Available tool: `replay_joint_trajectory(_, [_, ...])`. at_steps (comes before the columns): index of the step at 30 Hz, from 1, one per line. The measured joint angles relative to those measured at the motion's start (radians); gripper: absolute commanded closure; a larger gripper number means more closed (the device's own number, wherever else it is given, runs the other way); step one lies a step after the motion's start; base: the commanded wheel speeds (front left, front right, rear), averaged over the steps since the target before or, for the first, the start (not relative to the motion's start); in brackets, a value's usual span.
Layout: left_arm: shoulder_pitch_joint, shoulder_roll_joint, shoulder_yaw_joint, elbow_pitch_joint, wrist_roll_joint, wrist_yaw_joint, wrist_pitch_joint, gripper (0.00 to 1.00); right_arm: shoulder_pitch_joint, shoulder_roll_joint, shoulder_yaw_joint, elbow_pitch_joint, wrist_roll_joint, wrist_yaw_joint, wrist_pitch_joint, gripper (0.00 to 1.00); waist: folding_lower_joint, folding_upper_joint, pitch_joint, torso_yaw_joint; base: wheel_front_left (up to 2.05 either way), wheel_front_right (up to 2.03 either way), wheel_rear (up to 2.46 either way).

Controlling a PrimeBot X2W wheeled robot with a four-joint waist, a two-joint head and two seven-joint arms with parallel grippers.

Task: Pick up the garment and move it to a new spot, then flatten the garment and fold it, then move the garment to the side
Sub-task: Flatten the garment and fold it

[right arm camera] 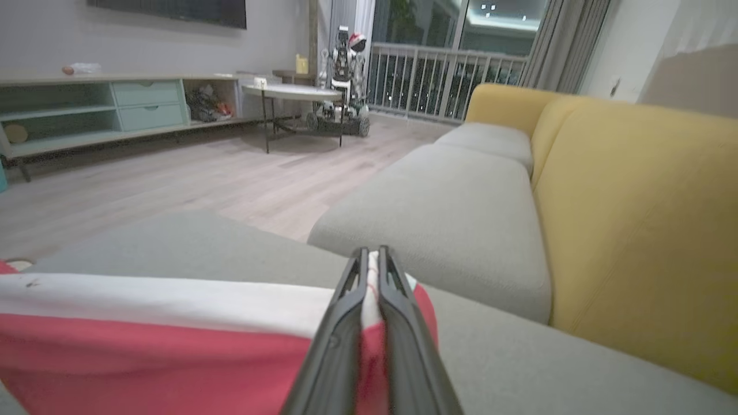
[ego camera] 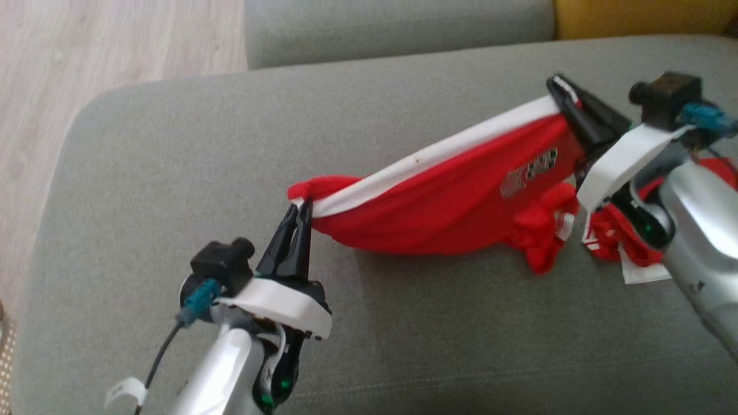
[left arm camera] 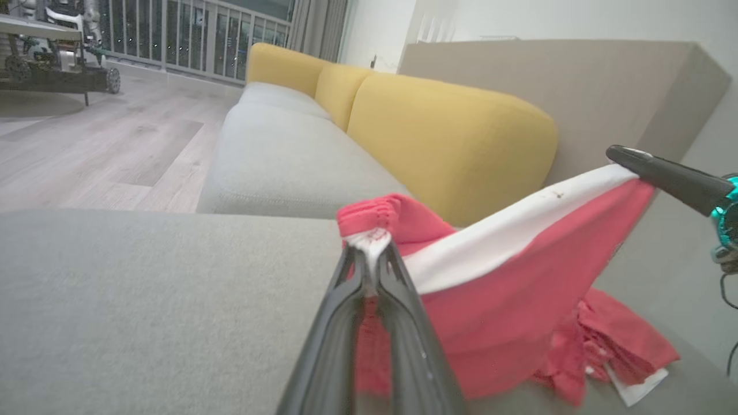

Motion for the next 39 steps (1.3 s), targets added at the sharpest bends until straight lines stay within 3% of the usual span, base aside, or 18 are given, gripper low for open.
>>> replay_joint_trajectory(8, [-0.122,0.000,0.045,-0.062,-0.056,-0.014,0.008,1.00,0.002,0.032,-0.202,-0.172,-0.156,0.000,0.040,1.00,0.0000,0.0000,-0.072,-0.019,0.00,0.00,0.00])
replay_joint_trajectory(14, [-0.209,-0.005,0.112,-0.174,-0.122,0.040,0.070,1.00,0.072,0.101,-0.360,-0.336,-0.231,0.000,0.124,1.00,0.0000,0.0000,-0.111,-0.019,0.00,0.00,0.00])
replay_joint_trajectory(19, [-0.176,0.005,0.125,-0.263,-0.143,0.105,0.188,1.00,0.263,0.177,-0.490,-0.523,-0.302,0.000,0.229,1.00,0.0000,0.0000,-0.120,-0.016,0.00,0.00,0.00])
replay_joint_trajectory(25, [-0.159,0.048,0.127,-0.304,-0.156,0.124,0.288,1.00,0.311,0.219,-0.557,-0.630,-0.356,0.000,0.320,1.00,0.0000,0.0000,-0.093,-0.017,0.00,0.00,0.00])
replay_joint_trajectory(32, [-0.348,0.105,0.122,-0.236,-0.171,0.084,0.458,1.00,0.192,0.235,-0.569,-0.606,-0.351,0.000,0.438,1.00,0.0000,0.0000,-0.016,-0.015,0.00,0.00,0.00])
replay_joint_trajectory(36, [-0.604,0.120,0.120,-0.108,-0.170,0.038,0.531,1.00,-0.063,0.207,-0.530,-0.501,-0.347,0.000,0.467,1.00,0.0000,0.0000,0.089,-0.014,0.00,0.00,0.00])
replay_joint_trajectory(39, [-0.819,0.117,0.128,0.008,-0.146,0.019,0.516,1.00,-0.301,0.204,-0.510,-0.362,-0.340,0.000,0.440,1.00,0.0000,0.0000,0.183,-0.014,0.00,0.00,0.00])
